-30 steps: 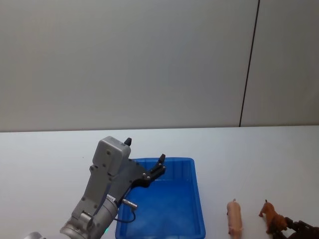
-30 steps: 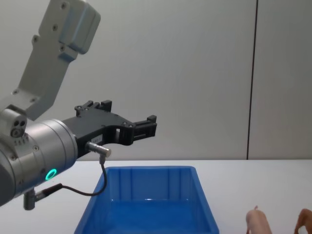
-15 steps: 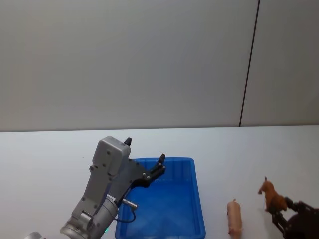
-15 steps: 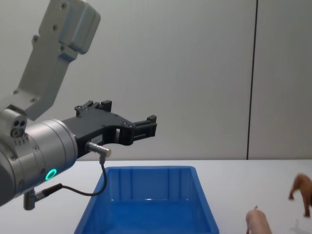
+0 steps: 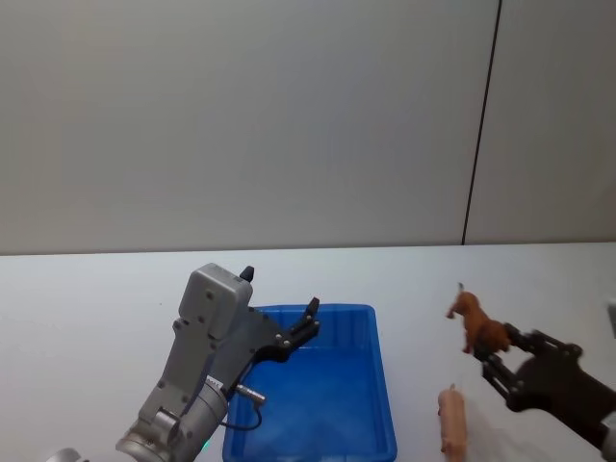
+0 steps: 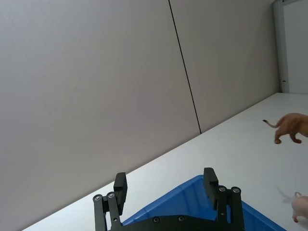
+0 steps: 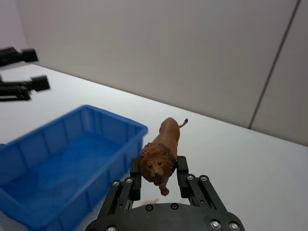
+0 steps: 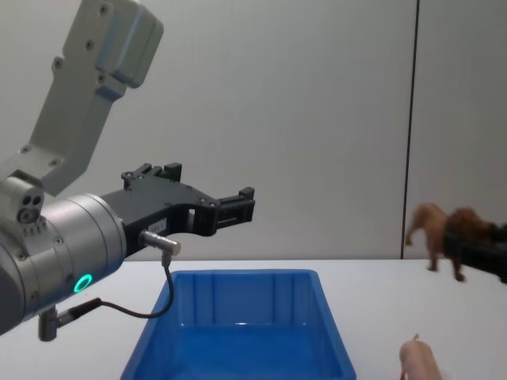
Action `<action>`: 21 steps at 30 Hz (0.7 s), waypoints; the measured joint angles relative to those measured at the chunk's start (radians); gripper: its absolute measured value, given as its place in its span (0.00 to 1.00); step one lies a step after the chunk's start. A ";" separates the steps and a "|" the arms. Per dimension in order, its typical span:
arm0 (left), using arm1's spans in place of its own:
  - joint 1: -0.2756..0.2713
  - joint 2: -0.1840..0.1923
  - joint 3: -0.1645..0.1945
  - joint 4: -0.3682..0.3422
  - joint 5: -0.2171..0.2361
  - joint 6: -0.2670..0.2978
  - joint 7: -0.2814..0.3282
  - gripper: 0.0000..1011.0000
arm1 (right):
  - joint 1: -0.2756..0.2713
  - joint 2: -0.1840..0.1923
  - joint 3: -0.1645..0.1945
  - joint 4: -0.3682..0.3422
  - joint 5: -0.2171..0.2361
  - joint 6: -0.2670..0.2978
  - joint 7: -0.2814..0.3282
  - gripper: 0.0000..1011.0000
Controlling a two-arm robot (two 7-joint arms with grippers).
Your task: Pick up the two dolls from the table and place them into the box.
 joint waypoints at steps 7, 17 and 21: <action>0.000 0.000 0.000 0.000 0.000 0.000 0.000 0.99 | 0.069 -0.043 -0.025 0.020 0.000 0.049 0.077 0.41; 0.000 0.000 0.000 0.000 0.000 0.000 0.000 0.99 | 0.156 -0.117 -0.076 0.089 -0.004 0.129 0.169 0.41; 0.000 0.000 0.000 0.000 0.000 0.000 0.000 0.99 | 0.182 -0.142 -0.095 0.120 -0.009 0.147 0.194 0.44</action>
